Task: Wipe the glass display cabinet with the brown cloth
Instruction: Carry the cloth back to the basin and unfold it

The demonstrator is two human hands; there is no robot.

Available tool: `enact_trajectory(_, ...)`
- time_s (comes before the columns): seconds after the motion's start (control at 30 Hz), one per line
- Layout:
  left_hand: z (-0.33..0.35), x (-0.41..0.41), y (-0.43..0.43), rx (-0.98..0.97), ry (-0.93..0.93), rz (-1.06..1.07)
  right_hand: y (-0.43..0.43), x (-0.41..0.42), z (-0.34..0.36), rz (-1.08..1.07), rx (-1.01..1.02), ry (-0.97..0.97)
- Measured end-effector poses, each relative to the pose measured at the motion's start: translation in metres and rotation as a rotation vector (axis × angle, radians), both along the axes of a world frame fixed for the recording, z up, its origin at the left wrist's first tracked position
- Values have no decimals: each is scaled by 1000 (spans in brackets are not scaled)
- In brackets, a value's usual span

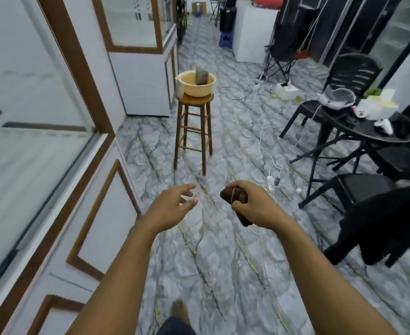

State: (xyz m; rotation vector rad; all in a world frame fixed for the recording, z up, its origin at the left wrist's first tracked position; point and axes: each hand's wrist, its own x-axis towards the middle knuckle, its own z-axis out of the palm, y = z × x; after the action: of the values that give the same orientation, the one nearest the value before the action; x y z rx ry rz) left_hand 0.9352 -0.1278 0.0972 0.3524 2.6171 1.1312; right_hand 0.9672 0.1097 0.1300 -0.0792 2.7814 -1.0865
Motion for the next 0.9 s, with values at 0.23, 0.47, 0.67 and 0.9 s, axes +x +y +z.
enact_trajectory(0.23,-12,-182,3,32,30,38,3,-187,-12,9,-19,28)
enact_trajectory(0.47,2,-351,2,20,42,6,-5,-348,-7,-14,-30,16)
enact_trajectory(0.67,-3,-473,9,-9,37,-1,1,-474,-15,-2,-62,13)
enact_trajectory(0.9,-15,-628,39,-30,29,41,29,-646,-34,62,-109,-7)
